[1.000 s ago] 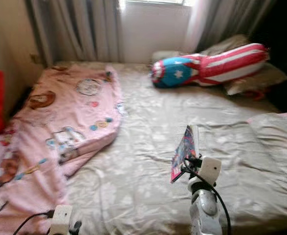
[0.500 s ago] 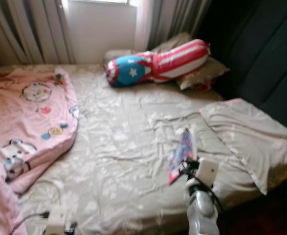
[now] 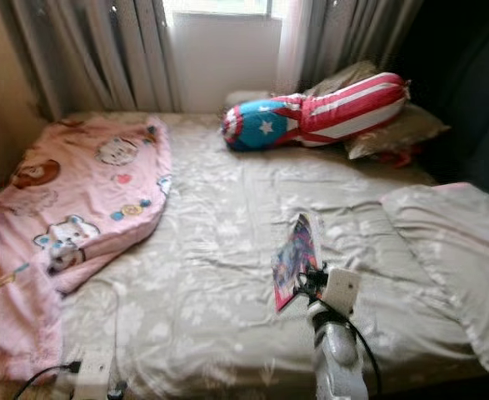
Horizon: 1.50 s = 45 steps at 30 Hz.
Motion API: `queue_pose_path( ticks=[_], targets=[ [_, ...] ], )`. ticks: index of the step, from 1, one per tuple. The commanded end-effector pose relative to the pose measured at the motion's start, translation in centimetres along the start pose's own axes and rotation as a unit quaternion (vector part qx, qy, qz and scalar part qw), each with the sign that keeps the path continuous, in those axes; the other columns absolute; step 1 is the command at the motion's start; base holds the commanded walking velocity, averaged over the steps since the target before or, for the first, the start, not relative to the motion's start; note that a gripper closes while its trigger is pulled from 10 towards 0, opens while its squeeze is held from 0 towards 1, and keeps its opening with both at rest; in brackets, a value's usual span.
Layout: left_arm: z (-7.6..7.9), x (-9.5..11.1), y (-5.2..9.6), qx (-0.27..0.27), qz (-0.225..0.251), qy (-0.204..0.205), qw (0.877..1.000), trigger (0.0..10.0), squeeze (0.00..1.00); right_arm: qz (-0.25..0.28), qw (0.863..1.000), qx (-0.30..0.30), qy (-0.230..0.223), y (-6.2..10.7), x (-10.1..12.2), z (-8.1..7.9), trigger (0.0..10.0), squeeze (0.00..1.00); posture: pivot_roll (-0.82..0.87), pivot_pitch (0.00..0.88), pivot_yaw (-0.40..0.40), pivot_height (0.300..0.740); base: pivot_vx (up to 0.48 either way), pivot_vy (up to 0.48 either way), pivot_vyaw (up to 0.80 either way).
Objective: Clean up the room
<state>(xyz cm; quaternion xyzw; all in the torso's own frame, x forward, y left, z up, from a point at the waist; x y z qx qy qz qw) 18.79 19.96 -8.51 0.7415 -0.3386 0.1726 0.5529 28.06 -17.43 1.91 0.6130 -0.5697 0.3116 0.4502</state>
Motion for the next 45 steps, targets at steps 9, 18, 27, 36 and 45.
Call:
queue_pose_path(
  ticks=[9, 18, 27, 36, 45],
  targets=[
    [-0.51, 0.06, -0.1, -0.001, 0.001, -0.016, 1.0, 10.0, 0.0, 0.023, 1.0, 0.012, 0.008, -0.2, 0.89, -0.33, 10.0, 0.0, 0.01, 0.0, -0.084, 0.74, 0.0, -0.363, 0.44],
    [-0.52, -0.06, -0.06, 0.0, -0.001, -0.015, 1.0, 10.0, 0.0, 0.022, 1.0, 0.008, 0.003, -0.21, 0.85, -0.21, 10.0, 0.0, 0.01, 0.0, -0.085, 0.74, 0.0, -0.363, 0.05],
    [-0.58, -0.19, -0.03, 0.003, -0.003, -0.01, 1.0, 10.0, 0.0, 0.015, 1.0, 0.012, -0.001, -0.19, 0.62, -0.27, 10.0, 0.0, 0.01, 0.0, -0.083, 0.74, 0.0, -0.243, 0.0],
    [-0.62, -0.37, 0.04, 0.005, -0.005, -0.003, 1.0, 10.0, 0.0, 0.011, 1.0, 0.015, 0.002, -0.12, 0.42, -0.32, 10.0, 0.0, 0.0, 0.0, -0.078, 0.74, 0.0, 0.0, 0.0],
    [-0.4, -0.32, 0.04, -0.004, -0.003, 0.001, 1.0, 10.0, 0.0, 0.009, 1.0, 0.024, 0.017, -0.1, 0.34, -0.58, 10.0, 0.0, 0.0, 0.0, -0.074, 0.74, 0.0, 0.0, 0.44]
  ],
)
Point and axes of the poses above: a point about 5 cm out from each wrist's last joint towards the gripper, its own y axis pointing back from the gripper into the wrist, its own x axis along the axis of the wrist's last joint, z = x × y, the point moved 1 cm from there along -y, pointing out of the wrist towards the gripper, and after that the axes turned 13 degrees about -y, right-handed, at the moved point
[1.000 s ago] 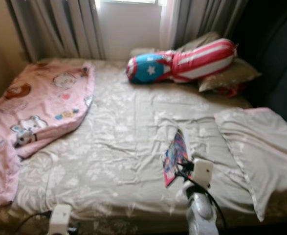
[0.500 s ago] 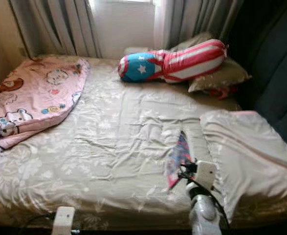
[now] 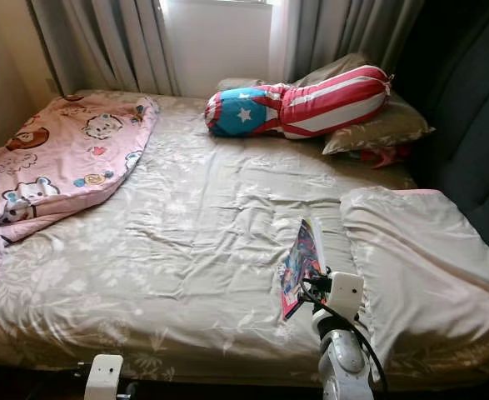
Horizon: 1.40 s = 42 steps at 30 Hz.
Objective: Clean up the room
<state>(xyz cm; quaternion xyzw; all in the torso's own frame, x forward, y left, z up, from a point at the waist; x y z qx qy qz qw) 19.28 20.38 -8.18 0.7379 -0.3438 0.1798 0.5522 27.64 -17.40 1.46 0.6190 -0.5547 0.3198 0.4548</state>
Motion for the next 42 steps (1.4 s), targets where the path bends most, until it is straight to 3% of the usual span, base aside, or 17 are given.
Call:
queue_pose_path(
  ticks=[1, 26, 37, 42],
  targets=[
    [0.2, -0.7, 0.2, -0.005, -0.012, -0.003, 1.0, 10.0, 0.0, 0.02, 1.0, 0.008, -0.002, -0.4, 0.8, -0.6, 10.0, 0.0, 0.0, 0.0, -0.073, 0.74, 0.247, 0.0, 0.0],
    [-0.1, -0.4, 0.1, 0.0, -0.005, 0.001, 1.0, 10.0, 0.0, 0.018, 1.0, -0.001, -0.005, -0.5, 0.8, -0.4, 10.0, 0.0, 0.01, 0.0, -0.078, 0.74, 0.264, 0.0, 0.0],
    [-1.1, 2.3, -0.4, 0.016, 0.058, 0.028, 0.998, 10.0, 0.0, 0.02, 1.0, 0.0, -0.012, -0.4, 0.6, -0.6, 10.0, 0.0, 0.01, 0.0, -0.069, 0.74, 0.0, 0.0, 0.0],
    [-1.9, 4.8, -0.5, 0.029, 0.127, 0.049, 0.99, 10.0, 0.0, 0.022, 1.0, 0.002, -0.014, -0.4, 0.6, -0.8, 10.0, 0.0, 0.0, 0.0, -0.062, 0.74, 0.0, 0.0, 0.0]
  ],
)
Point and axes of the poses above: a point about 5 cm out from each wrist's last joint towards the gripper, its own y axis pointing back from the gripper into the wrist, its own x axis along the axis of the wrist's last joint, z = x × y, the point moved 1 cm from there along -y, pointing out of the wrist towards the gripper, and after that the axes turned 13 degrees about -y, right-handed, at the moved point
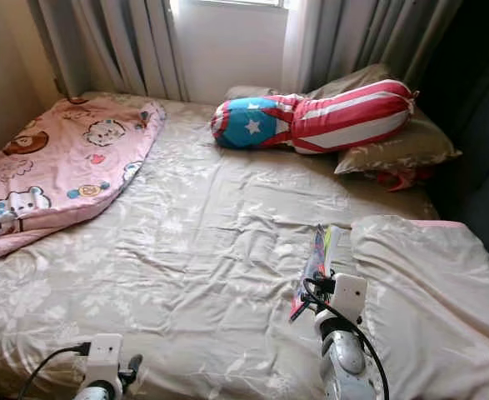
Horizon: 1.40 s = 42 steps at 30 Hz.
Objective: Clean up the room
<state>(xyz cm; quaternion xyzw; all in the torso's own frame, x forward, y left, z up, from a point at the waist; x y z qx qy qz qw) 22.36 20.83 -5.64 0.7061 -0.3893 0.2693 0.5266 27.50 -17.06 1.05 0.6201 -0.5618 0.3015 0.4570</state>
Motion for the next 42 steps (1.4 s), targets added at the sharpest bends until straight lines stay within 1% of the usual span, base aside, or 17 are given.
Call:
queue_pose_path(
  ticks=[1, 2, 4, 5, 6, 7, 12, 14, 16, 19, 20, 22, 27, 29, 31, 36, 42],
  targets=[
    [-0.4, 1.7, -0.4, 0.009, 0.046, 0.015, 0.999, 10.0, 0.0, 0.028, 0.999, 0.015, -0.002, -0.4, 1.1, -0.7, 10.0, 0.0, 0.0, 0.0, -0.06, 0.74, 0.0, 0.0, 0.0],
    [-0.5, 2.1, -0.4, 0.011, 0.057, 0.017, 0.998, 10.0, 0.0, 0.028, 0.999, 0.015, -0.003, -0.4, 1.1, -0.7, 10.0, 0.0, 0.01, 0.0, -0.06, 0.74, 0.0, 0.0, 0.0],
    [-0.9, 3.3, -0.4, 0.016, 0.095, 0.019, 0.995, 10.0, 0.0, 0.029, 0.999, 0.016, -0.004, -0.3, 1.1, -0.7, 10.0, 0.0, 0.01, 0.0, -0.056, 0.74, 0.0, 0.0, 0.0],
    [-1.0, 3.6, -0.4, 0.017, 0.105, 0.02, 0.994, 10.0, 0.0, 0.029, 0.999, 0.017, -0.003, -0.3, 1.1, -0.7, 10.0, 0.0, 0.01, 0.0, -0.055, 0.74, 0.0, 0.0, 0.0],
    [-1.0, 3.6, -0.4, 0.017, 0.105, 0.02, 0.994, 10.0, 0.0, 0.029, 0.999, 0.017, -0.003, -0.3, 1.1, -0.7, 10.0, 0.0, 0.01, 0.0, -0.055, 0.74, 0.0, 0.0, 0.0],
    [-1.3, 4.4, -0.3, 0.021, 0.135, 0.02, 0.99, 10.0, 0.0, 0.03, 0.999, 0.016, -0.005, -0.3, 1.1, -0.7, 10.0, 0.0, 0.01, 0.0, -0.05, 0.74, 0.0, 0.0, 0.0],
    [-1.4, 5.3, 0.2, 0.014, 0.173, 0.009, 0.985, 10.0, 0.0, 0.034, 0.999, 0.016, -0.001, -0.3, 1.2, -0.8, 10.0, 0.0, 0.01, 0.0, -0.046, 0.74, 0.0, 0.0, 0.0],
    [-1.5, 6.4, 0.6, 0.007, 0.209, 0.01, 0.978, 10.0, 0.0, 0.038, 0.999, 0.02, 0.001, -0.3, 1.3, -1.0, 10.0, 0.0, 0.01, 0.0, -0.045, 0.74, 0.0, 0.0, 0.0],
    [-1.6, 7.1, 0.7, 0.006, 0.224, 0.011, 0.974, 10.0, 0.0, 0.039, 0.999, 0.02, 0.002, -0.2, 1.3, -0.9, 10.0, 0.0, 0.01, 0.0, -0.046, 0.74, 0.0, 0.0, 0.0],
    [-1.6, 7.5, 0.8, 0.008, 0.232, 0.013, 0.973, 10.0, 0.0, 0.04, 0.999, 0.02, 0.003, -0.2, 1.3, -0.9, 10.0, 0.0, 0.01, 0.0, -0.046, 0.74, 0.0, 0.0, 0.0],
    [-1.9, 8.2, 0.7, 0.019, 0.241, 0.021, 0.97, 10.0, 0.0, 0.041, 0.999, 0.02, 0.004, -0.1, 1.3, -0.8, 10.0, 0.0, 0.01, 0.0, -0.045, 0.74, 0.0, 0.0, 0.0],
    [-2.0, 8.5, 0.7, 0.024, 0.245, 0.026, 0.969, 10.0, 0.0, 0.042, 0.999, 0.02, 0.004, -0.1, 1.3, -0.8, 10.0, 0.0, 0.0, 0.0, -0.045, 0.74, 0.0, 0.0, 0.0],
    [-2.2, 8.5, 0.7, 0.039, 0.242, 0.04, 0.969, 10.0, 0.0, 0.036, 0.999, 0.024, 0.013, -0.1, 1.2, -0.9, 10.0, 0.0, 0.0, 0.0, -0.041, 0.74, 0.0, 0.0, 0.0],
    [-2.2, 8.5, 0.8, 0.038, 0.242, 0.039, 0.969, 10.0, 0.0, 0.029, 0.999, 0.026, 0.015, -0.1, 1.1, -0.9, 10.0, 0.0, 0.0, 0.0, -0.042, 0.74, 0.0, 0.0, 0.0],
    [-2.2, 8.7, 0.9, 0.035, 0.245, 0.03, 0.968, 10.0, 0.0, 0.022, 0.999, 0.028, 0.016, -0.2, 0.9, -1.1, 10.0, 0.0, 0.0, 0.0, -0.044, 0.73, 0.0, 0.0, 0.0],
    [-2.6, 9.3, 1.1, 0.041, 0.249, 0.032, 0.967, 10.0, 0.0, 0.034, 0.999, 0.03, 0.016, -0.1, 1.1, -1.2, 10.0, 0.0, 0.01, 0.0, -0.047, 0.706, 0.0, 0.0, 0.0],
    [-2.6, 9.5, 1.0, 0.044, 0.251, 0.034, 0.966, 10.0, 0.0, 0.038, 0.999, 0.031, 0.016, 0.0, 1.2, -1.3, 10.0, 0.0, 0.01, 0.0, -0.047, 0.706, 0.0, 0.0, 0.0]
  ],
)
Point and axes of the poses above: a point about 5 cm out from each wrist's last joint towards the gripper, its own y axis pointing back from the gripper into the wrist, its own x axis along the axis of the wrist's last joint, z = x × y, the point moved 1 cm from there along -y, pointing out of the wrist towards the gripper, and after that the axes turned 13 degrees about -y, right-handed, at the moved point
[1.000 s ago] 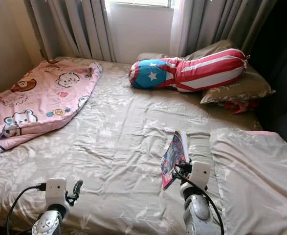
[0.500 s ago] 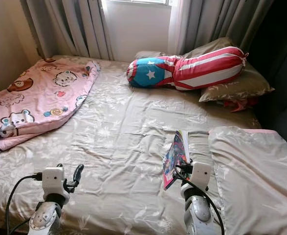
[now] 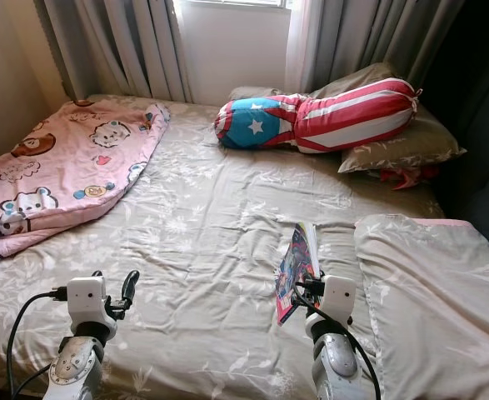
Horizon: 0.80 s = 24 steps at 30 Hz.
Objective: Clean up the room
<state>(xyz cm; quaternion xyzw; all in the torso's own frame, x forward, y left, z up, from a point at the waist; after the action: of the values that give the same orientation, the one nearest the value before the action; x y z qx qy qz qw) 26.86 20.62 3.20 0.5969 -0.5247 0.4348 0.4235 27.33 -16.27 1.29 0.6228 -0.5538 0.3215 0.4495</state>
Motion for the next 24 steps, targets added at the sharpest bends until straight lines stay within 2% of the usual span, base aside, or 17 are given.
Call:
queue_pose_path(
  ticks=[1, 7, 17, 21, 24],
  targets=[
    [0.06, 0.05, 0.01, 0.0, -0.002, 0.0, 1.0, 10.0, 0.0, 0.03, 0.999, 0.01, 0.007, -0.28, 1.29, -0.42, 10.0, 0.0, 0.01, 0.0, -0.047, 0.706, 0.0, 0.0, 0.0],
    [0.44, 0.15, 0.05, -0.005, -0.004, 0.002, 1.0, 10.0, 0.0, 0.021, 1.0, 0.014, 0.019, -0.32, 1.04, -0.59, 10.0, 0.0, 0.01, 0.0, -0.046, 0.691, 0.0, 0.0, 0.0],
    [0.62, 0.28, 0.11, -0.009, -0.008, 0.001, 1.0, 10.0, 0.0, 0.03, 0.999, 0.01, 0.02, -0.22, 1.18, -0.49, 10.0, 0.0, 0.01, 0.0, -0.048, 0.691, 0.0, 0.0, 0.0],
    [0.56, 0.35, 0.1, -0.009, -0.009, -0.001, 1.0, 10.0, 0.0, 0.018, 0.999, 0.006, 0.027, -0.36, 1.0, -0.49, 10.0, 0.0, 0.01, 0.0, -0.048, 0.691, 0.0, 0.0, 0.0],
    [0.43, 0.41, 0.08, -0.008, -0.009, -0.002, 1.0, 10.0, 0.0, 0.015, 0.999, 0.009, 0.035, -0.46, 0.92, -0.56, 10.0, 0.0, 0.01, 0.0, -0.049, 0.676, 0.0, 0.0, 0.0]
  ],
)
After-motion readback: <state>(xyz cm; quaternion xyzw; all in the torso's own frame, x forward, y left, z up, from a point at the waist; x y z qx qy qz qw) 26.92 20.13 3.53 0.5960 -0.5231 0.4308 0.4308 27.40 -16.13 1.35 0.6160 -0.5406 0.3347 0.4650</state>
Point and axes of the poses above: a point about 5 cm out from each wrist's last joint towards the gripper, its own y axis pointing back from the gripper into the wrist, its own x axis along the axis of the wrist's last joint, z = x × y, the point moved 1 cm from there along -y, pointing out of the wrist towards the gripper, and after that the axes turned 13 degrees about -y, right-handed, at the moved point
